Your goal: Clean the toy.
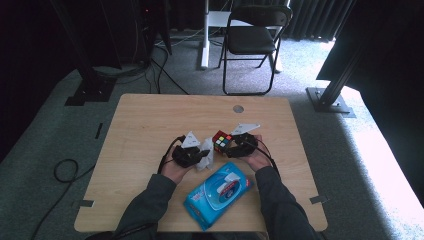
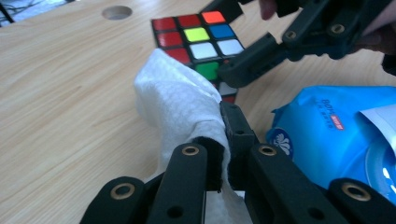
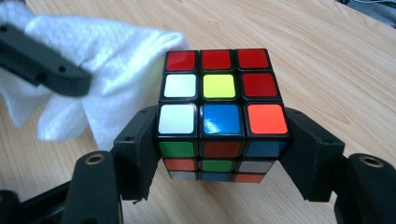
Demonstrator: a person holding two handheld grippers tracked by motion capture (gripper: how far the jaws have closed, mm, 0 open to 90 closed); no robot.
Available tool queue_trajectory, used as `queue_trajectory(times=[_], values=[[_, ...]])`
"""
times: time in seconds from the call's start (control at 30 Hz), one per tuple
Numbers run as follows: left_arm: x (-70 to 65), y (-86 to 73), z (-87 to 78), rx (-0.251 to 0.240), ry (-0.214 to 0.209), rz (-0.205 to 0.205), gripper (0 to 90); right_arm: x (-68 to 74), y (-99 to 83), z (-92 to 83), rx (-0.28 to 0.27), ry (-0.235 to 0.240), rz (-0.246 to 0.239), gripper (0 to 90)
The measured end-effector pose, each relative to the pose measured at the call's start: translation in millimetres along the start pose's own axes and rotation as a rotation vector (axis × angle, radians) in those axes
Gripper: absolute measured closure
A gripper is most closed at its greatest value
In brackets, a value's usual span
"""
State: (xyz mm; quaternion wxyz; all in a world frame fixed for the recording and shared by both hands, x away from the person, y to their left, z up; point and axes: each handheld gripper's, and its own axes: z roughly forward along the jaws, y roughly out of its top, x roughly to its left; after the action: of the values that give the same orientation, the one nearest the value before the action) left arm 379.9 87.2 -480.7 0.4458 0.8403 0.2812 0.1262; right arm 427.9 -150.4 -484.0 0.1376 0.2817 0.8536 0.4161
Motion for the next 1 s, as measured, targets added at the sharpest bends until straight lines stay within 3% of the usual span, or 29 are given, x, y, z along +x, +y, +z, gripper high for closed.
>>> queue_trajectory(times=[0.2, 0.4, 0.6, 0.77, 1.0], values=[[-3.4, 1.6, 5.2, 0.027, -0.034, 0.039, 87.8, -1.4, 0.7, -2.4, -0.011, -0.019, 0.01, 34.3], [-3.0, 6.9, 6.6, 0.017, -0.028, 0.06, 87.8, -0.1, 1.2, -3.0, -0.009, 0.002, 0.006, 34.3], [6.3, 13.7, 5.8, 0.0, 0.004, 0.042, 87.7, 3.0, 1.8, -1.9, -0.01, 0.035, -0.009, 34.4], [7.3, 13.9, 6.9, 0.0, 0.001, 0.041, 87.7, 5.7, 3.3, -1.4, -0.016, 0.047, -0.015, 34.4], [6.6, 1.2, 24.7, 0.053, -0.017, 0.028, 87.8, 5.1, 6.1, -4.1, -0.044, 0.062, 0.001, 34.4]])
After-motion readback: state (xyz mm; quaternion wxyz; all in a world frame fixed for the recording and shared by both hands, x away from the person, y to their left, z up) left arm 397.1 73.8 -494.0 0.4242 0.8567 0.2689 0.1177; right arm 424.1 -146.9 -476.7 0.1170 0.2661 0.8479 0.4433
